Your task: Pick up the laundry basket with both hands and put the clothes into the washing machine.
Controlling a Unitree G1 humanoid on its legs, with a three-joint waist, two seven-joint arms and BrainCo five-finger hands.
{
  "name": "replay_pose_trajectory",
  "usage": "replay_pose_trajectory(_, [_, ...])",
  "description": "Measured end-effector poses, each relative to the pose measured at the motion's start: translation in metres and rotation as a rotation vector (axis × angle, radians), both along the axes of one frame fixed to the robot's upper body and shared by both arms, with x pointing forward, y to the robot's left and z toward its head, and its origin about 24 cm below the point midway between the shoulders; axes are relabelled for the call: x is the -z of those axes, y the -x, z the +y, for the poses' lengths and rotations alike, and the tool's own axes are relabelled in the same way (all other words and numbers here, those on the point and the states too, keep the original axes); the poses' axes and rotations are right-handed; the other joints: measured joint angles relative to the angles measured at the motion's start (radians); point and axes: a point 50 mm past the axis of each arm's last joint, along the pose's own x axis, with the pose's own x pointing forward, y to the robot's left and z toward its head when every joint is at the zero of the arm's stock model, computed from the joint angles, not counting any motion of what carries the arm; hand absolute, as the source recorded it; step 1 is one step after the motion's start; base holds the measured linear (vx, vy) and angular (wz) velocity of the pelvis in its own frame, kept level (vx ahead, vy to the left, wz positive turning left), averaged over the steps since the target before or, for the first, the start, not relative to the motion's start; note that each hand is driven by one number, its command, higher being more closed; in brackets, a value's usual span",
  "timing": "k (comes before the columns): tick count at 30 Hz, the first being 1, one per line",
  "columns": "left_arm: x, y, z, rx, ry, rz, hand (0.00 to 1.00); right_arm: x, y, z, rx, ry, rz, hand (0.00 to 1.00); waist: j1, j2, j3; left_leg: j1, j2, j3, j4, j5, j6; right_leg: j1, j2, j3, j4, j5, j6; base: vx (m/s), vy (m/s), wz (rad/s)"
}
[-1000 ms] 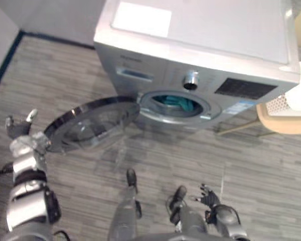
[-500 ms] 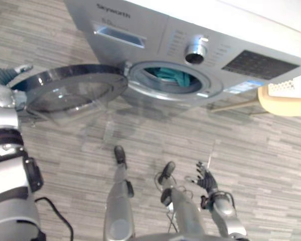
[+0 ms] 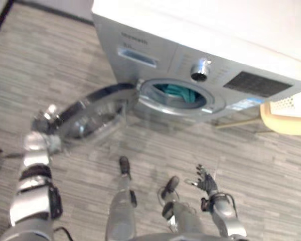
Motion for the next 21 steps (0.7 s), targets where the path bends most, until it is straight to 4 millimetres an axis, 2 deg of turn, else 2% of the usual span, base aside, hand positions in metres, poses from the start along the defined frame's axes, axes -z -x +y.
replay_pose_trajectory(2, [0.04, 0.013, -0.025, 0.124, 0.063, 0.181, 0.0, 0.009, -0.004, -0.002, -0.018, 0.022, 0.053, 0.0, -0.001, 0.005, -0.004, 0.039, -0.009, 0.026, 0.0, -0.008, 0.006, 0.018, -0.013, 0.03, 0.003, 0.005, 0.009, -0.08, 0.12, -0.35])
replay_pose_trajectory(3, [0.061, 0.02, -0.045, 0.195, 0.093, 0.268, 0.0, 0.015, -0.005, -0.002, -0.03, 0.033, 0.091, 0.0, -0.012, 0.006, -0.006, 0.065, -0.015, 0.041, 0.0, -0.02, 0.012, 0.025, -0.022, 0.053, 0.004, 0.008, 0.014, -0.11, 0.113, -0.37])
replay_pose_trajectory(4, [0.072, 0.023, -0.057, 0.228, 0.115, 0.308, 0.0, 0.018, -0.006, 0.0, -0.039, 0.039, 0.109, 0.0, -0.027, 0.005, -0.007, 0.079, -0.02, 0.052, -0.001, -0.023, 0.013, 0.033, -0.027, 0.063, 0.006, 0.007, 0.021, -0.11, 0.122, -0.44])
replay_pose_trajectory(6, [0.111, 0.043, -0.105, 0.332, 0.234, 0.434, 0.0, 0.031, 0.0, -0.001, -0.071, 0.067, 0.197, 0.0, -0.054, 0.012, -0.034, 0.123, -0.04, 0.095, -0.002, -0.042, 0.025, 0.032, -0.055, 0.121, 0.025, 0.005, 0.03, -0.07, 0.127, -0.52])
replay_pose_trajectory(7, [0.117, 0.045, -0.119, 0.341, 0.278, 0.444, 0.0, 0.034, 0.003, -0.001, -0.078, 0.071, 0.22, 0.0, -0.053, 0.014, -0.04, 0.134, -0.046, 0.11, -0.004, -0.045, 0.025, 0.034, -0.061, 0.135, 0.028, 0.008, 0.034, -0.06, 0.14, -0.56])
replay_pose_trajectory(8, [0.125, 0.047, -0.147, 0.372, 0.312, 0.459, 0.0, 0.039, 0.005, -0.001, -0.095, 0.083, 0.257, 0.0, -0.063, 0.022, -0.049, 0.152, -0.055, 0.131, -0.008, -0.05, 0.031, 0.032, -0.067, 0.166, 0.038, 0.009, 0.037, -0.05, 0.106, -0.39])
replay_pose_trajectory(9, [0.126, 0.046, -0.153, 0.418, 0.277, 0.472, 0.0, 0.041, 0.006, 0.001, -0.102, 0.081, 0.266, 0.0, -0.073, 0.024, -0.05, 0.159, -0.059, 0.137, -0.008, -0.051, 0.032, 0.032, -0.068, 0.181, 0.038, 0.009, 0.037, -0.07, 0.122, -0.35])
replay_pose_trajectory(10, [0.121, 0.039, -0.166, 0.526, 0.194, 0.47, 0.0, 0.042, 0.004, 0.003, -0.108, 0.078, 0.275, 0.0, -0.103, 0.032, -0.054, 0.164, -0.067, 0.143, -0.008, -0.054, 0.036, 0.031, -0.071, 0.205, 0.04, 0.008, 0.038, -0.04, 0.083, -0.16])
replay_pose_trajectory(11, [0.116, 0.034, -0.175, 0.582, 0.16, 0.448, 0.0, 0.043, 0.004, 0.003, -0.108, 0.081, 0.28, 0.0, -0.117, 0.038, -0.059, 0.165, -0.074, 0.147, -0.008, -0.055, 0.038, 0.029, -0.076, 0.212, 0.042, 0.008, 0.038, -0.04, 0.114, -0.16])
replay_pose_trajectory(13, [0.087, 0.006, -0.233, 0.798, 0.086, 0.265, 0.0, 0.049, 0.011, -0.002, -0.103, 0.096, 0.328, 0.0, -0.149, 0.063, -0.075, 0.175, -0.1, 0.162, -0.009, -0.061, 0.046, 0.029, -0.101, 0.233, 0.045, 0.005, 0.056, -0.02, 0.117, -0.12])
replay_pose_trajectory(14, [0.076, -0.001, -0.252, 0.85, 0.087, 0.213, 0.0, 0.051, 0.013, -0.004, -0.105, 0.102, 0.342, 0.0, -0.157, 0.07, -0.079, 0.175, -0.105, 0.162, -0.009, -0.064, 0.05, 0.031, -0.105, 0.236, 0.041, 0.004, 0.056, -0.01, 0.108, -0.03])
replay_pose_trajectory(16, [0.029, -0.017, -0.324, 1.034, 0.08, -0.012, 0.0, 0.058, 0.023, -0.004, -0.105, 0.108, 0.392, 0.0, -0.171, 0.088, -0.09, 0.171, -0.123, 0.165, -0.009, -0.069, 0.058, 0.036, -0.12, 0.24, 0.03, 0.004, 0.057, 0.0, 0.098, -0.05])
replay_pose_trajectory(18, [-0.006, -0.013, -0.368, 1.157, 0.101, -0.186, 0.0, 0.063, 0.032, -0.004, -0.092, 0.105, 0.428, 0.0, -0.192, 0.097, -0.095, 0.166, -0.127, 0.164, -0.009, -0.069, 0.058, 0.043, -0.12, 0.24, 0.008, 0.004, 0.056, 0.0, 0.069, -0.04])
replay_pose_trajectory(20, [-0.02, -0.001, -0.391, 1.246, 0.122, -0.261, 0.0, 0.065, 0.039, -0.008, -0.046, 0.097, 0.442, 0.0, -0.195, 0.101, -0.098, 0.167, -0.126, 0.164, -0.009, -0.069, 0.058, 0.05, -0.117, 0.237, -0.011, 0.004, 0.056, 0.01, 0.022, -0.08])
replay_pose_trajectory(21, [-0.021, 0.003, -0.395, 1.266, 0.126, -0.27, 0.0, 0.065, 0.04, -0.01, -0.033, 0.098, 0.442, 0.0, -0.196, 0.104, -0.1, 0.167, -0.125, 0.164, -0.009, -0.069, 0.057, 0.053, -0.115, 0.234, -0.016, 0.004, 0.056, 0.02, 0.01, -0.04])
